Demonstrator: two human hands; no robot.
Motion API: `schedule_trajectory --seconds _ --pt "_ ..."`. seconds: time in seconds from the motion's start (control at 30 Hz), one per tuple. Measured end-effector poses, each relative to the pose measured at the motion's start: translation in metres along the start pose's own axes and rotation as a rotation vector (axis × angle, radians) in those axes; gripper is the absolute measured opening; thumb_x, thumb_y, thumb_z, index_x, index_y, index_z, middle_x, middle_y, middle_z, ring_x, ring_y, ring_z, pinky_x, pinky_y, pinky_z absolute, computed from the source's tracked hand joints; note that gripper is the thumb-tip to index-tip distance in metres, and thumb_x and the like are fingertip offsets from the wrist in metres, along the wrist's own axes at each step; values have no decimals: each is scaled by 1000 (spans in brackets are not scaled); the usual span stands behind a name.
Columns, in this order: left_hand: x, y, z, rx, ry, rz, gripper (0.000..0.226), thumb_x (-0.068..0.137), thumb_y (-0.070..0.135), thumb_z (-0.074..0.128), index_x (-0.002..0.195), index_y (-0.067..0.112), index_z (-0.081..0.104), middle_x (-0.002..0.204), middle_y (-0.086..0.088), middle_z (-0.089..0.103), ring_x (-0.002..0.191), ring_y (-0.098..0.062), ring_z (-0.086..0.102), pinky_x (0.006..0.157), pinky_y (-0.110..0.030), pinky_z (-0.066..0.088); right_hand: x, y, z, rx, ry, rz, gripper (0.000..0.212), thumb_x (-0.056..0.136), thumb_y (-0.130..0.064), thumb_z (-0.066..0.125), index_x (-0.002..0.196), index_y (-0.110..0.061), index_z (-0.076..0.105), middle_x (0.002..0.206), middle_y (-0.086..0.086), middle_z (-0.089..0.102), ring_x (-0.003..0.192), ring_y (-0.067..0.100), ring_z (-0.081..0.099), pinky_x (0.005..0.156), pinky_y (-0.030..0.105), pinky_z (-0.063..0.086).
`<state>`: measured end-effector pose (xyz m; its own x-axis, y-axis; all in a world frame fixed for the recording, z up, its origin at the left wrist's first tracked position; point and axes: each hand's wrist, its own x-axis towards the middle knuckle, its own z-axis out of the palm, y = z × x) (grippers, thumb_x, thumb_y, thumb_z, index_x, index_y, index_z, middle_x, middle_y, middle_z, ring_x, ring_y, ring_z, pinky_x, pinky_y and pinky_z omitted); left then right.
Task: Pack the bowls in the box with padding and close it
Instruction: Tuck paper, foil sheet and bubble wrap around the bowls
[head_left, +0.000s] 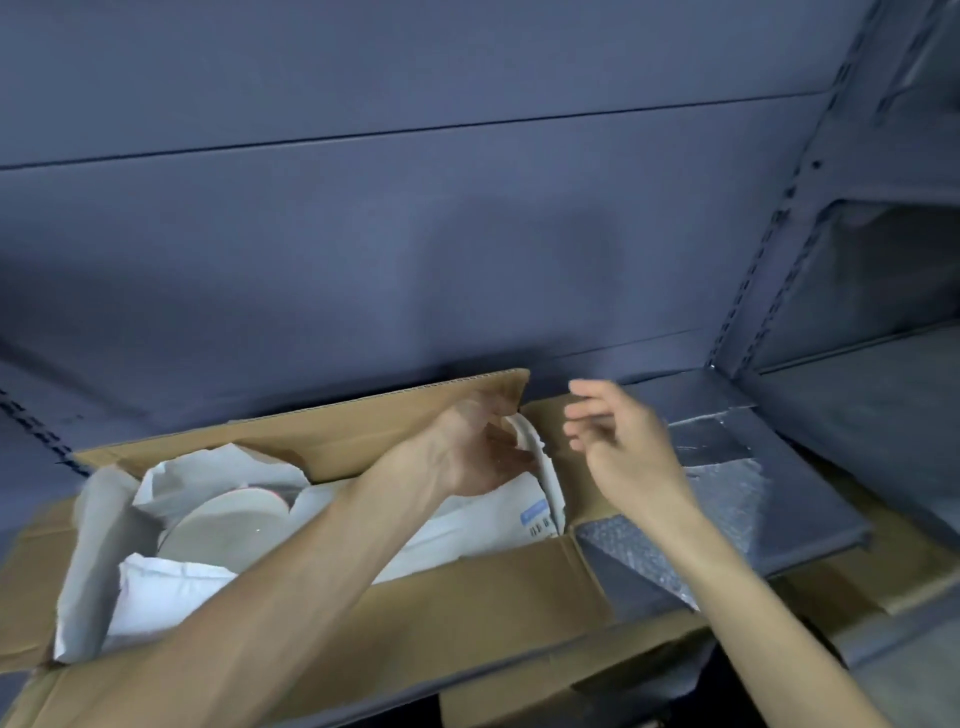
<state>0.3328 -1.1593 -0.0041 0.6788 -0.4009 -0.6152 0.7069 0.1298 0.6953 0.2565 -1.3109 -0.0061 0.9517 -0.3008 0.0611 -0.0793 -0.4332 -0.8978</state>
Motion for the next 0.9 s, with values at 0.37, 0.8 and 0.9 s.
schedule_trajectory --seconds 0.37,0.8,0.9 --pt "-80 0 -44 369 154 480 23 91 24 61 108 16 75 107 -5 78 98 -19 75 79 -31 62 -2 8 21 -118 9 -231 39 97 -1 51 121 -28 66 113 -13 69 108 5 64 93 31 54" --pt "-201 -35 -217 984 1253 612 36 92 26 63 128 22 60 126 -8 58 121 -31 53 97 -49 48 -46 -80 155 -256 -637 -700 53 91 -53 62 140 -33 53 124 -15 50 122 8 43 102 32 43" --pt "-204 -44 -228 936 1216 564 47 93 33 65 136 19 52 132 -6 58 120 -29 56 97 -49 49 -56 -92 188 -433 -669 -800 86 80 -65 68 152 -29 36 144 -11 37 134 16 33 109 37 38"
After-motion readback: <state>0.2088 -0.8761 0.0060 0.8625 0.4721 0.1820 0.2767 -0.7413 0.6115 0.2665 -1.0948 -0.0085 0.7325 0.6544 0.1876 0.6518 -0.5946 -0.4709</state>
